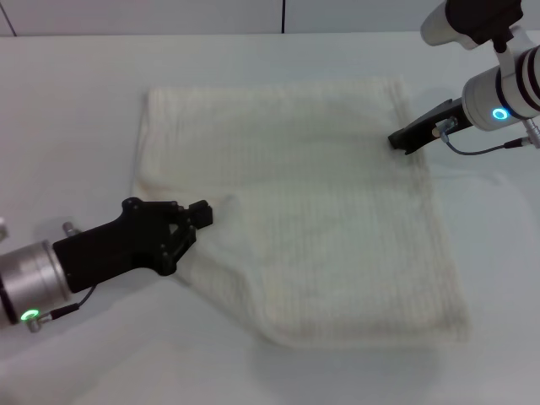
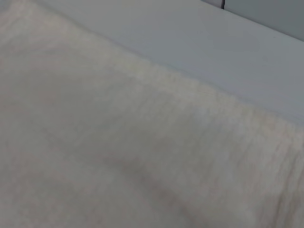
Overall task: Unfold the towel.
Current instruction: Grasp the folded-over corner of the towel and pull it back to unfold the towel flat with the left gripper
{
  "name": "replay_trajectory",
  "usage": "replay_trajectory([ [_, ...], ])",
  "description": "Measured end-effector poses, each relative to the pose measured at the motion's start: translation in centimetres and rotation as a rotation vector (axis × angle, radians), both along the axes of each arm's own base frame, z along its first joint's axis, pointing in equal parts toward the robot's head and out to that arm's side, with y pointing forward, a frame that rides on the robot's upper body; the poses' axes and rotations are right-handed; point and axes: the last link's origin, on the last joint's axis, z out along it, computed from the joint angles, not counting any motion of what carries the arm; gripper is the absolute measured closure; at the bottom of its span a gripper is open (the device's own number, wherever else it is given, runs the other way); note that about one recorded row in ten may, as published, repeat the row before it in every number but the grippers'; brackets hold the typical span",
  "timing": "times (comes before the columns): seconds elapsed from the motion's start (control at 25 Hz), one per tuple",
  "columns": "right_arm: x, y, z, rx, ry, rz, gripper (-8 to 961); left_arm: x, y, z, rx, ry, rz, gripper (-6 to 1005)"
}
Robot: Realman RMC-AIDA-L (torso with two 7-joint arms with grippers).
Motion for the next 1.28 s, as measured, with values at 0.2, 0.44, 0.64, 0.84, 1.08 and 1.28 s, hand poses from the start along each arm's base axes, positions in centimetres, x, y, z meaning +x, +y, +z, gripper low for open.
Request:
replay_trajectory([
  [0.2, 0.0, 0.0, 0.0, 0.001, 0.002, -0.001, 953, -0.3, -1.4, 1.7, 0.014, -0.041, -0.055, 964],
  [0.44, -0.1, 0.0, 0.0, 0.002, 0.004, -0.002, 953, 0.1, -2.5, 2.3, -0.02, -0.052, -0.131, 963],
  [0.64, -0.1, 0.1, 0.1, 0.004, 0.005, -0.002, 953, -0.1, -2.8, 2.5, -0.018, -0.049, -0.14, 962],
  [0.84, -0.1, 0.1, 0.1, 0.005, 0.007, -0.002, 954, -0.4, -3.0, 2.6, -0.012, -0.04, -0.137, 962],
  [1.08, -0.1, 0.2, 0.2, 0.012, 0.013, -0.007, 954, -1.9, -4.1, 3.3, 0.006, -0.02, -0.095, 961],
  [1.28, 0.0, 0.2, 0.2, 0.012, 0.012, -0.007, 954, -2.3, -4.3, 3.5, 0.015, -0.01, -0.088, 960],
])
